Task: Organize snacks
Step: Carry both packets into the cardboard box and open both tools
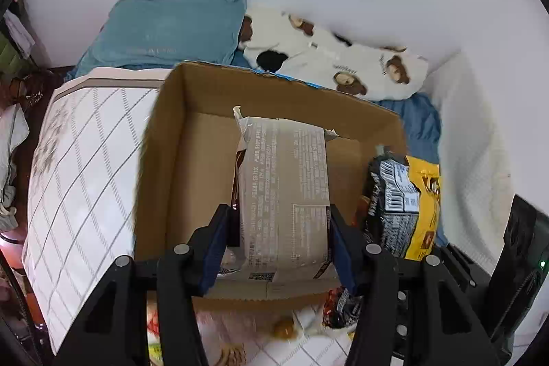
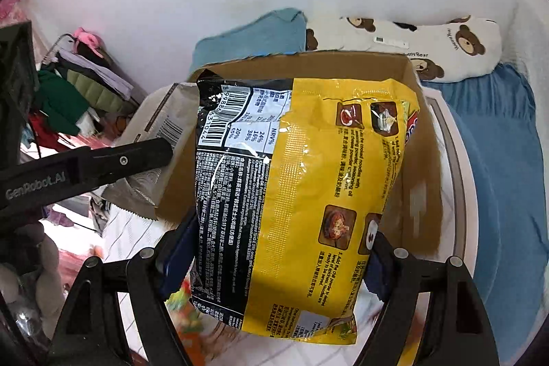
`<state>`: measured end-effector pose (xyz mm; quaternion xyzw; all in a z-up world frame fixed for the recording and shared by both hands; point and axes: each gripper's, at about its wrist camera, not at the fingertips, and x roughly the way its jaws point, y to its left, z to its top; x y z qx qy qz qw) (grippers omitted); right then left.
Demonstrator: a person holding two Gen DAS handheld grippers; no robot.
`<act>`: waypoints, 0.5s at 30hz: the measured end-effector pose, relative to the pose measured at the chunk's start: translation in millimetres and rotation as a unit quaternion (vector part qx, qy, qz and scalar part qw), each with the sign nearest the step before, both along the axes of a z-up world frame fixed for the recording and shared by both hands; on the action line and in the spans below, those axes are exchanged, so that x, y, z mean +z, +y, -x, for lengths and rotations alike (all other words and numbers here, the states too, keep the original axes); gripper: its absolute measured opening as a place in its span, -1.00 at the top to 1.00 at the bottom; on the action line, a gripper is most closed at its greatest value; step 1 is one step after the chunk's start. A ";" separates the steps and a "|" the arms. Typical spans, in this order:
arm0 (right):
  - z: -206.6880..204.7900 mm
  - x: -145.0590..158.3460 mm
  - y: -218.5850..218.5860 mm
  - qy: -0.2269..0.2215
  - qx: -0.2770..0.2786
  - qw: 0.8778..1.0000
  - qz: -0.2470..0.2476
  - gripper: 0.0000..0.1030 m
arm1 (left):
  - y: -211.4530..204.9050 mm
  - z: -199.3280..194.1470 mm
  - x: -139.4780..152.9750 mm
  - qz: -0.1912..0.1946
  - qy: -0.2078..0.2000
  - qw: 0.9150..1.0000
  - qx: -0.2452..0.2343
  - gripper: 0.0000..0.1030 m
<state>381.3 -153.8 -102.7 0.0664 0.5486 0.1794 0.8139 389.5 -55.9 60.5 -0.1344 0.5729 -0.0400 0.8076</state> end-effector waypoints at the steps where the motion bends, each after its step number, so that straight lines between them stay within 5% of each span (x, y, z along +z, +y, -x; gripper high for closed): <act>1: -19.8 -8.5 2.4 0.010 0.001 1.000 0.008 -0.62 | -0.5 -12.0 -13.5 -0.002 0.010 1.000 -0.001 0.00; 6: -105.3 -56.2 22.0 0.058 -0.001 0.998 0.028 -0.62 | -4.2 -52.6 -63.7 -0.002 0.055 0.998 0.000 0.00; 13: -141.1 -106.4 19.0 0.100 -0.004 0.994 0.037 -0.63 | -10.0 -82.5 -94.9 -0.029 0.102 0.994 -0.001 -0.07; 15: -143.1 -116.9 17.7 0.113 -0.004 0.993 0.045 -0.87 | -10.7 -83.8 -98.2 -0.032 0.110 0.993 -0.001 -0.54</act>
